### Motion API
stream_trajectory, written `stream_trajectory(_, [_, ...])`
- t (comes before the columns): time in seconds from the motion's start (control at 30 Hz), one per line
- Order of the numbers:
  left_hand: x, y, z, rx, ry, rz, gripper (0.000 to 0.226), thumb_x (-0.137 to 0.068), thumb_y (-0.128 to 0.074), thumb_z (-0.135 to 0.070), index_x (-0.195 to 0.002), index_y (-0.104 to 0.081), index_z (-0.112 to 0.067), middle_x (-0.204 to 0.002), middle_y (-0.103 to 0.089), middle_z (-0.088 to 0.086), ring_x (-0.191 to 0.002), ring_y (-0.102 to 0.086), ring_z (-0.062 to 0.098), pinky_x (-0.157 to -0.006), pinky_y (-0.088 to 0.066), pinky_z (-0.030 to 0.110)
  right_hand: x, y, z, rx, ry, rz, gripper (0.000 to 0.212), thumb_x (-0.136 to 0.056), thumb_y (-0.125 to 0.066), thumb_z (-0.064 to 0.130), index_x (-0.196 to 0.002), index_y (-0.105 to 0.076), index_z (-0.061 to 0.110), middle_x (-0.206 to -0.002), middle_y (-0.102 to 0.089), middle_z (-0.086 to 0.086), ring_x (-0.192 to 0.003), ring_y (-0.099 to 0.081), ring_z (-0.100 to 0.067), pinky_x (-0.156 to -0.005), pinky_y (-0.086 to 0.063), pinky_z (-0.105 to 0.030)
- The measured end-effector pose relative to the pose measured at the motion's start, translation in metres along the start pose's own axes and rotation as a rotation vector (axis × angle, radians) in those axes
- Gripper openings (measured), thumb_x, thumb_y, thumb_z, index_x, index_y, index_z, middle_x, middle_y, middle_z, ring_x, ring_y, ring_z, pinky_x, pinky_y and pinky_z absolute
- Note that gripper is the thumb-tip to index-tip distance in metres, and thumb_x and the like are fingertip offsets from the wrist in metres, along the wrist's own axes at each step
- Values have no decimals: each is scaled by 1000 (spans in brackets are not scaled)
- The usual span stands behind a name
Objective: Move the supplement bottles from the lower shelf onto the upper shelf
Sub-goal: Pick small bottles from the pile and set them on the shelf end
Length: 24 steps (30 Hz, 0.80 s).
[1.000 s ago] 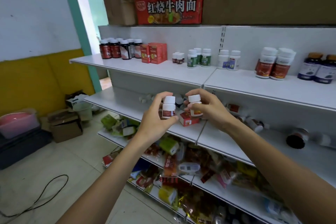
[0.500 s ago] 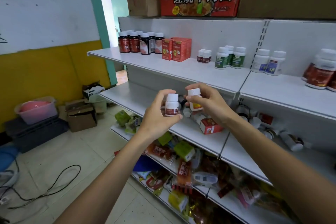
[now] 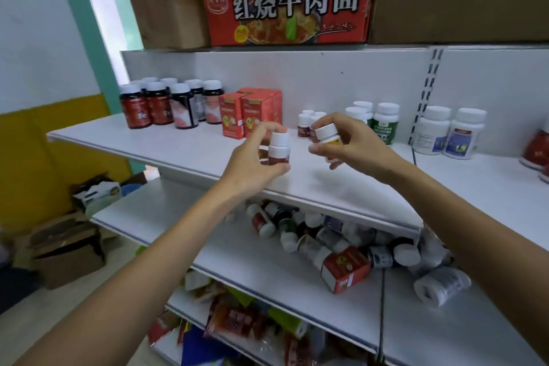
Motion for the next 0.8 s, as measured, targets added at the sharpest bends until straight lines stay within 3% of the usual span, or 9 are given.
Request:
stream_trajectory(0.1, [-36,-11,11,-11,-21,62,51,-74,-74,-4,-106,-46,-32,-103,-60,-6,-90,-61,9,-75,-50,15,-11,9,-25,47,-71,-37,21,-83,-69,29,-101,-59,20,-75,-62,-1,-70,-61,-15,-60,-54,-30])
stream_trajectory(0.17, [-60,-19,22,1,-21,94,50,-74,-74,-4,-111,-45,-24,-105,-60,-5,-86,-59,5,-66,-47,8,-19,15,-37,79,-108,-67,25,-83,-68,32,-103,-60,19,-74,-62,-1,-75,-63,-18,-61,-55,-32])
stream_trajectory(0.27, [-96,-32,38,-34,-21,113,51,-73,-75,-4,-114,-49,-18,-110,-60,0,-89,-62,14,-65,-48,15,-24,22,-45,114,-154,-118,20,-84,-67,32,-99,-60,22,-71,-60,1,-70,-60,-12,-62,-56,-32])
stream_trajectory(0.37, [-123,-47,47,-123,-81,127,48,-68,-74,2,-108,-54,-15,-104,-58,2,-86,-63,23,-69,-51,30,-27,26,-48,174,-196,-143,11,-88,-62,31,-96,-60,25,-78,-64,-7,-68,-58,-10,-60,-55,-28])
stream_trajectory(0.53, [-151,-59,68,-228,-139,158,47,-69,-74,-6,-108,-50,-14,-104,-61,1,-81,-60,21,-66,-43,27,-34,30,-54,152,-226,-221,9,-91,-60,23,-100,-60,21,-95,-63,-20,-64,-60,0,-58,-55,-27])
stream_trajectory(0.7, [-168,-62,81,-303,-86,138,49,-71,-74,-16,-111,-45,-11,-109,-59,5,-91,-59,24,-70,-40,30,-32,26,-66,127,-249,-266,13,-89,-62,19,-102,-62,17,-92,-64,-18,-76,-64,-14,-60,-56,-35])
stream_trajectory(0.8, [-162,-61,86,-301,-63,195,64,-70,-75,-18,-123,-40,-12,-120,-52,7,-102,-56,25,-83,-46,34,-37,21,-68,84,-258,-279,13,-89,-62,16,-102,-61,19,-93,-64,-14,-81,-65,-18,-61,-57,-35])
Point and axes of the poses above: each hand's wrist, its own x-axis away from the middle knuckle, its own y-axis out of the back of the hand, z = x × y, the point moved 9 cm from there along -x, towards the middle knuckle
